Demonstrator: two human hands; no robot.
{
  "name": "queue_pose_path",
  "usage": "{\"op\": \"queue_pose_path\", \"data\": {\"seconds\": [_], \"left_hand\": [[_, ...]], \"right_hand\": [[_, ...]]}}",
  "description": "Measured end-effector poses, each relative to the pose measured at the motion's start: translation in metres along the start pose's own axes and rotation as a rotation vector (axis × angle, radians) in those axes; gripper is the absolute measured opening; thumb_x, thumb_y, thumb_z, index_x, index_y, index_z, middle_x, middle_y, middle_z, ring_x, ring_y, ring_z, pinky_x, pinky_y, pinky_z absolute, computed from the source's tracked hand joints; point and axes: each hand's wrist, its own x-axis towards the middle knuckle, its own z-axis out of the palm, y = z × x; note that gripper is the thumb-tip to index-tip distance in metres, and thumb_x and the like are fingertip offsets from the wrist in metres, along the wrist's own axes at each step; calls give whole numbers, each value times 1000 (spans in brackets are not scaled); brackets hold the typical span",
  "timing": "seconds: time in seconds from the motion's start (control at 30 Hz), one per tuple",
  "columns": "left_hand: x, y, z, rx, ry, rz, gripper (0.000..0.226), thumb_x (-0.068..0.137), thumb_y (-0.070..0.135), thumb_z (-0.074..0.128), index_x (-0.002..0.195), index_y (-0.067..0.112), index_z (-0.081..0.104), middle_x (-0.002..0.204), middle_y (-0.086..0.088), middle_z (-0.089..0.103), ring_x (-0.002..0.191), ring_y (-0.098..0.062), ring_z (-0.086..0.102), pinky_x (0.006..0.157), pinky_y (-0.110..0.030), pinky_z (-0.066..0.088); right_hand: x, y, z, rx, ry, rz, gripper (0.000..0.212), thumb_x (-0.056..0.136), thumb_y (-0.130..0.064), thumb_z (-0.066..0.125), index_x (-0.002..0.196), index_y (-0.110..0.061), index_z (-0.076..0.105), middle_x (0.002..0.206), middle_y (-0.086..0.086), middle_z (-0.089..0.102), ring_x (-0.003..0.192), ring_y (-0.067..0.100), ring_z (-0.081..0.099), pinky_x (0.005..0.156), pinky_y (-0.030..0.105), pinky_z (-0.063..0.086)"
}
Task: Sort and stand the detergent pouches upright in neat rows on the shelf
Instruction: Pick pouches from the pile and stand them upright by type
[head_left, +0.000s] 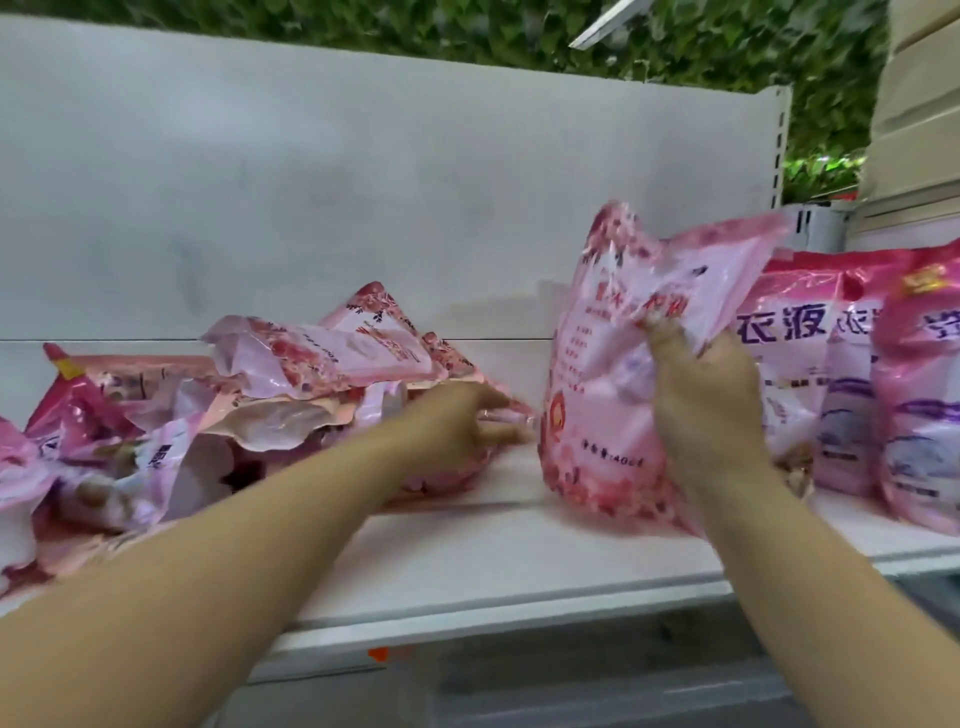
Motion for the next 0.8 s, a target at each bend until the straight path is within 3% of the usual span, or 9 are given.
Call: {"op": "queue_pose_path", "data": {"seconds": [0.1,0.17,0.27,0.37,0.43,0.5,0.57,0.67,0.8], "left_hand": [[27,-18,34,420,-123,11,44,94,38,42,136,26,38,143,-2,41,125,-26,43,99,-26,31],[36,-27,43,552,-168,-76,49,90,29,41,137,28,32,143,-5,40,123,-29,45,103,-36,34],[35,-23,32,498,-40,-118,33,92,23,42,121,12,53,124,-10,57,112,-29,52,94,-29,38],[33,-20,16,269,131,-194,19,87,16,53,94,6,68,103,-10,66,101,-28,58,71,-23,35],[30,-16,10,106,247,-272,18,83,16,58,92,21,73,87,2,70,98,-23,61,85,-26,43],[25,-11,6,-18,294,-302,21,81,16,62,97,25,72,73,9,66,93,-22,64,91,-31,46],[23,-10,1,-185,353,-299,24,81,9,63,102,17,71,86,0,70,87,-25,65,78,-21,48],[17,-6,-12,-561,489,-349,23,79,3,67,99,13,70,79,-1,65,58,-5,59,51,-5,44],[8,18,-43,-1268,523,-331,20,77,-13,60,84,6,65,56,-9,66,51,-16,63,60,-29,57]], "right_hand": [[-1,23,11,-82,-23,38,22,98,-27,38,97,-12,54,77,-4,53,75,17,53,62,24,42],[5,27,15,-68,-44,47,18,99,-25,37,104,-16,51,79,-12,49,81,12,49,66,23,36],[5,31,16,-48,-16,16,17,98,-24,40,108,-18,51,87,-13,55,85,8,53,72,18,43],[-3,35,14,-28,97,-53,16,96,-27,44,101,-17,55,86,-13,58,84,0,57,76,14,45],[-10,35,14,-8,147,-119,13,95,-23,44,85,-26,51,76,-18,52,66,-15,54,60,1,40],[-15,33,12,-3,175,-140,17,96,-23,43,80,-29,46,71,-16,51,57,-13,53,53,1,39],[-15,35,10,-21,200,-132,10,96,-25,43,89,-21,49,73,-14,52,61,-8,51,55,4,42],[-13,37,7,-16,224,-93,14,96,-27,42,104,-18,50,82,-19,53,74,-10,51,62,2,43],[-15,35,6,0,236,-91,21,95,-25,43,107,-12,54,83,-12,57,68,-13,53,57,-2,41]]}}
